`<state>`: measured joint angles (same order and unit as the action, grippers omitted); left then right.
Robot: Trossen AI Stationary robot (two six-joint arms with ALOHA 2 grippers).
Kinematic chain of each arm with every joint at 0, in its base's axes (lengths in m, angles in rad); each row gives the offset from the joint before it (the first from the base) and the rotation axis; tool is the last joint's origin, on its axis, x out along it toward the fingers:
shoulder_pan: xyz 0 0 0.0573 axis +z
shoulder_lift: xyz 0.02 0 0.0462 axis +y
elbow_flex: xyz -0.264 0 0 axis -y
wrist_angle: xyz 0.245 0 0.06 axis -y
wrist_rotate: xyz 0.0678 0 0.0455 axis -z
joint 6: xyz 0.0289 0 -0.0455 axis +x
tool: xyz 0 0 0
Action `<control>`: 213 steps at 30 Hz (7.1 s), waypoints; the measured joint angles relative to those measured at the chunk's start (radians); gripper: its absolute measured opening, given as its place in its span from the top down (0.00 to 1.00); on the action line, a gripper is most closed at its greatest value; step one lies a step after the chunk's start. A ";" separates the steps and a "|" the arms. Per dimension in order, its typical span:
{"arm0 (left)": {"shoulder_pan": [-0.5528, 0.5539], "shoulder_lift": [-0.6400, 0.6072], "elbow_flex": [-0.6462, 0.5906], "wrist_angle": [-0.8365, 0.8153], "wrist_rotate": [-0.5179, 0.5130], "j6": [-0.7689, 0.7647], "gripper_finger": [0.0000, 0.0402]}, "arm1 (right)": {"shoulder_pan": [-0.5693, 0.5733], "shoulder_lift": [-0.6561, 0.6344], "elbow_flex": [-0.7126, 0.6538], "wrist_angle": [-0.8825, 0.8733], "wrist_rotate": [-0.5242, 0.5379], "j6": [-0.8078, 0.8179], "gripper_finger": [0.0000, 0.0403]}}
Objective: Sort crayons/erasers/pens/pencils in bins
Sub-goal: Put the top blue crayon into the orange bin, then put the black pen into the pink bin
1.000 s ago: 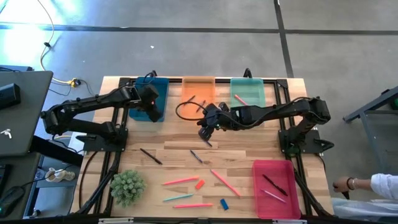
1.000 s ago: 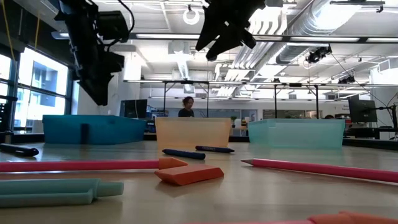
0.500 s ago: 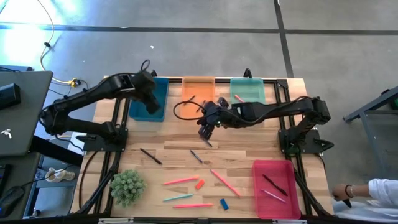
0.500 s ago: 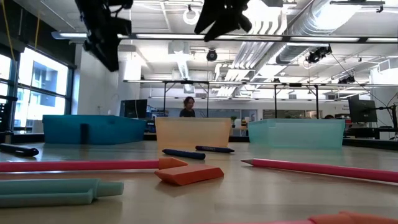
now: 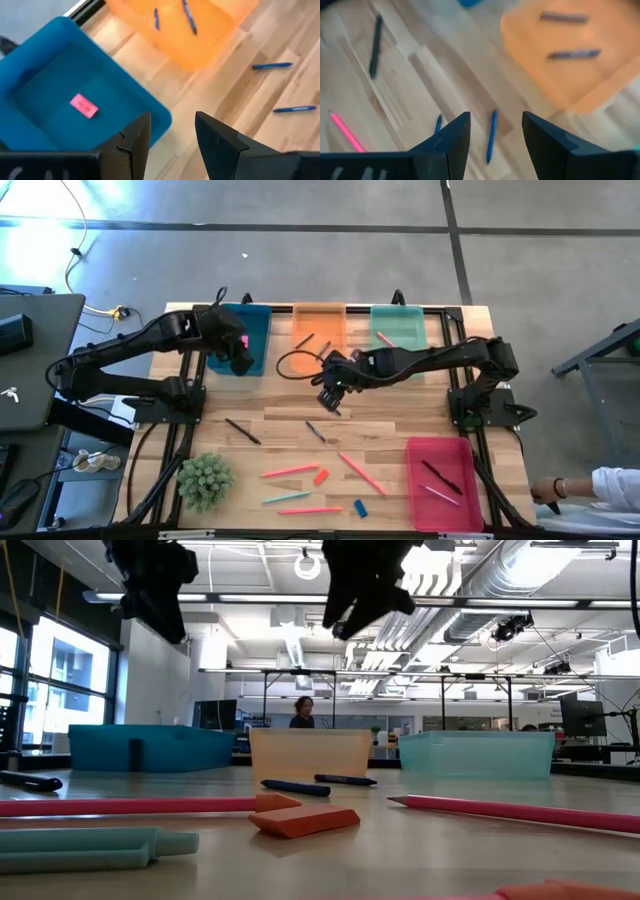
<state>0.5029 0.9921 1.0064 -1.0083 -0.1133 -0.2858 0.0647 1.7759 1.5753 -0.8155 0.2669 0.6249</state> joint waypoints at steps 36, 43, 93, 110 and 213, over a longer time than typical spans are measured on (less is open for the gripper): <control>-0.032 -0.018 -0.079 0.038 -0.007 0.001 0.65 | -0.001 0.345 0.000 -0.063 -0.171 0.274 0.57; -0.032 -0.018 -0.079 0.038 -0.006 0.001 0.65 | -0.001 0.373 0.000 -0.054 -0.171 0.274 0.57; -0.032 -0.018 -0.075 0.031 0.023 0.091 0.65 | 0.012 0.395 0.077 -0.078 -0.226 0.212 0.99; 0.103 -0.018 0.053 0.029 0.020 0.279 0.65 | -0.005 0.391 0.273 -0.083 -0.145 0.160 0.99; -0.310 0.238 0.061 -0.258 0.022 0.053 0.65 | -0.422 0.291 0.178 0.002 -0.266 -0.262 0.65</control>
<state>0.1932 1.2304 1.0676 -1.2663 -0.0914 -0.2329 -0.3569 2.0665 1.7534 -0.8139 0.0009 0.3629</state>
